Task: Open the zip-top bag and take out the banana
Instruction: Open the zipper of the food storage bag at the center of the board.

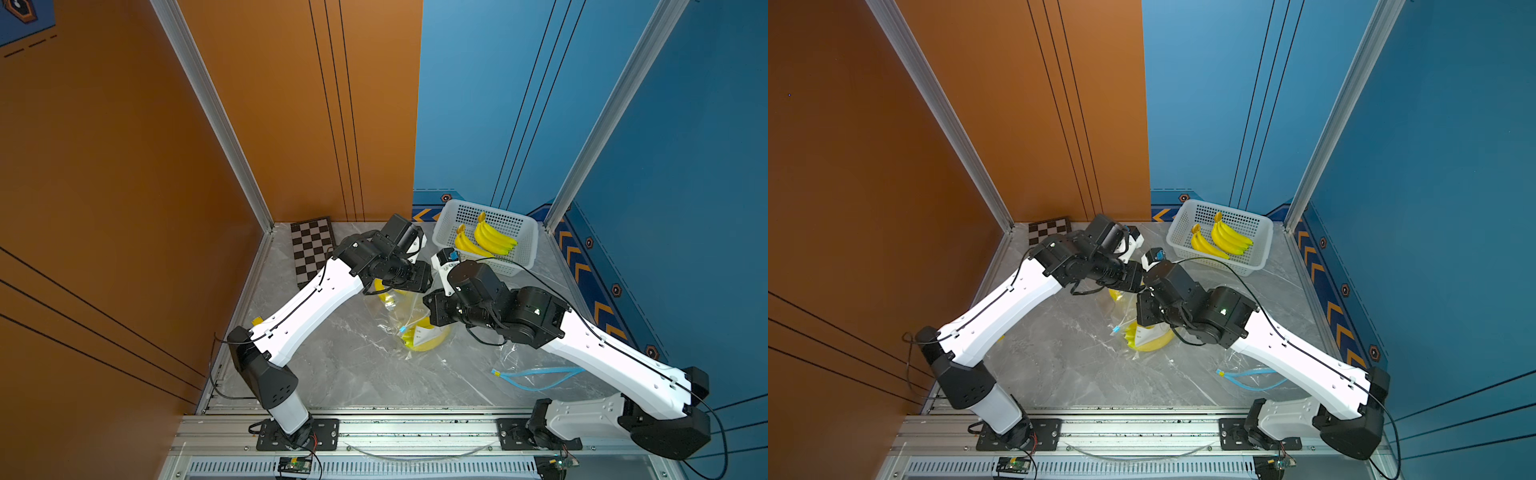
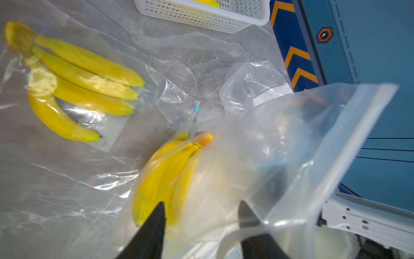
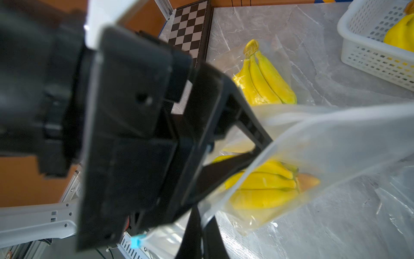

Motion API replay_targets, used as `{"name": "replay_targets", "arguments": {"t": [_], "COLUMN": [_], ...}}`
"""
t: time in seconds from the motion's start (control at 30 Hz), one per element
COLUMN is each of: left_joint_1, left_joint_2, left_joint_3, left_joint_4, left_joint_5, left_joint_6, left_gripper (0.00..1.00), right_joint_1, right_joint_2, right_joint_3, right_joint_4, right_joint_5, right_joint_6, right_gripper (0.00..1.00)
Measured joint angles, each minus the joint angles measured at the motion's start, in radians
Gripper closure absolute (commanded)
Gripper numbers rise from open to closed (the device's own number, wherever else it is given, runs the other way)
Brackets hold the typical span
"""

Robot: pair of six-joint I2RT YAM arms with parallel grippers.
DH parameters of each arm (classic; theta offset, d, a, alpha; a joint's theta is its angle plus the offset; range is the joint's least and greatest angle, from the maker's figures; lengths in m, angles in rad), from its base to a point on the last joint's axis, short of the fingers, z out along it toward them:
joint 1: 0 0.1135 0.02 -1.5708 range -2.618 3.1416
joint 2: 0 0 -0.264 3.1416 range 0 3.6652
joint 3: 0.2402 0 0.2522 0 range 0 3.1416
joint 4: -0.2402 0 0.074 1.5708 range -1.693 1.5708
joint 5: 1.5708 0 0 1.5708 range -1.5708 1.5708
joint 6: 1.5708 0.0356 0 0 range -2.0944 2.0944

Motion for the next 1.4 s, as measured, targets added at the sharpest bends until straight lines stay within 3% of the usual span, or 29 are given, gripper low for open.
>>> {"name": "replay_targets", "arguments": {"t": [0.03,0.27,0.43,0.5,0.63,0.73,0.93,1.13,1.4], "left_joint_1": [0.009,0.095,0.076,0.072,0.033,-0.018,-0.077,-0.096,-0.122], "left_joint_2": [0.008,-0.026,-0.115,-0.128,-0.108,-0.088,-0.043,-0.014,-0.014], "left_joint_3": [0.003,-0.001,-0.003,0.003,0.046,0.061,0.058,0.059,0.059], "left_joint_4": [-0.010,-0.060,-0.057,-0.058,-0.071,-0.074,-0.081,-0.081,-0.081], "left_joint_5": [-0.021,-0.109,-0.094,-0.087,-0.095,-0.099,-0.099,-0.099,-0.101], "left_joint_6": [0.002,-0.027,-0.050,-0.054,-0.060,-0.080,-0.119,-0.134,-0.156], "left_gripper": [0.99,1.00,1.00,1.00,1.00,1.00,1.00,1.00,1.00], "right_joint_1": [-0.004,-0.108,-0.152,-0.157,-0.153,-0.135,-0.074,-0.021,-0.071], "right_joint_2": [-0.008,-0.134,-0.167,-0.161,-0.146,-0.132,-0.130,-0.129,-0.052], "right_joint_3": [0.000,-0.040,-0.056,-0.056,-0.025,0.057,0.128,0.015,-0.089], "right_joint_4": [-0.015,-0.146,-0.157,-0.157,-0.195,-0.201,-0.146,-0.013,0.082], "right_joint_5": [0.006,0.096,0.092,0.072,0.068,0.065,0.013,-0.053,-0.112], "right_joint_6": [0.005,0.111,0.171,0.171,0.151,0.136,0.173,0.255,0.300], "right_gripper": [1.00,1.00,1.00,0.89,0.77,0.76,0.81,0.88,0.93]}}
